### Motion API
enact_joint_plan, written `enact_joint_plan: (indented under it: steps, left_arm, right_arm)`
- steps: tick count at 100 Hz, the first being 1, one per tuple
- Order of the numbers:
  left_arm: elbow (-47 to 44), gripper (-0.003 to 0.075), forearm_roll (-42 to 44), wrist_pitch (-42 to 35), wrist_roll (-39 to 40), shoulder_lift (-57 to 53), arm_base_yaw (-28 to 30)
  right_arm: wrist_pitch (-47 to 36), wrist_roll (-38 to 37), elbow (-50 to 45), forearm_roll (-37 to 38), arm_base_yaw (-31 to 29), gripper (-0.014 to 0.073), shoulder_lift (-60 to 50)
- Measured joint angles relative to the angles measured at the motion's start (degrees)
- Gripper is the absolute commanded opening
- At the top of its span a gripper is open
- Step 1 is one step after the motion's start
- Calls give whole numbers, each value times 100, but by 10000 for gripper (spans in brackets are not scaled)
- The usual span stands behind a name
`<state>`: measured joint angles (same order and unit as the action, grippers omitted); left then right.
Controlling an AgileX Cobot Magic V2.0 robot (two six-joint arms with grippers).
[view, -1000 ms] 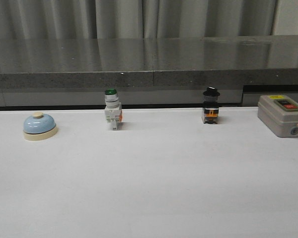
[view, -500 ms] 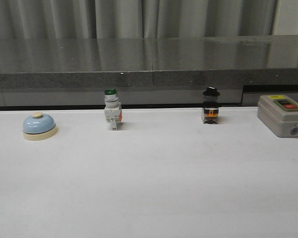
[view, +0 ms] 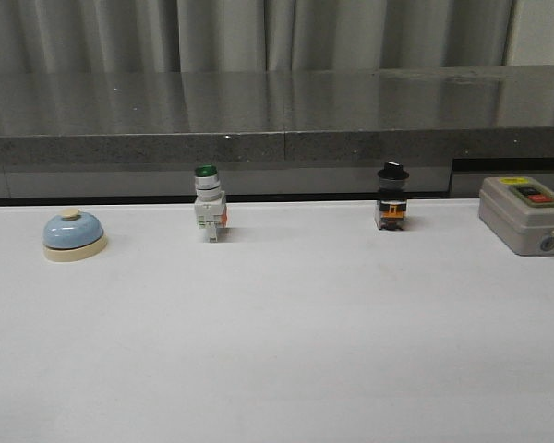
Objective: Place and press bell with both arms
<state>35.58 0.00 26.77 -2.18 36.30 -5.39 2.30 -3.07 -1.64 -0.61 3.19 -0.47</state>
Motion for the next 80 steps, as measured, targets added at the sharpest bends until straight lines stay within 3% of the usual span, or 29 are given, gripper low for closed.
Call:
enact_joint_plan:
  steps: [21, 41, 50, 55, 62, 74, 80]
  left_arm:
    - [1196, -20, 0, 648, 0, 1553, 0]
    - [1734, -18, 0, 869, 0, 2618, 0]
    - [1889, 32, -31, 987, 0, 2996, 0]
    - [1944, 110, -54, 1027, 0, 3165, 0]
    - [1992, 280, -65, 1107, 0, 3354, 0]
    - [2007, 644, -75, 1180, 0, 3570, 0]
    - [2010, 719, -75, 1180, 0, 3631, 0]
  right_arm:
    - [0, 0, 0, 0, 0, -60, 0]
    - [0, 0, 0, 0, 0, -60, 0]
    - [0, 0, 0, 0, 0, -60, 0]
    - [0, 0, 0, 0, 0, -60, 0]
    - [0, 0, 0, 0, 0, -60, 0]
    - [0, 0, 0, 0, 0, -60, 0]
    - [0, 0, 0, 0, 0, -60, 0]
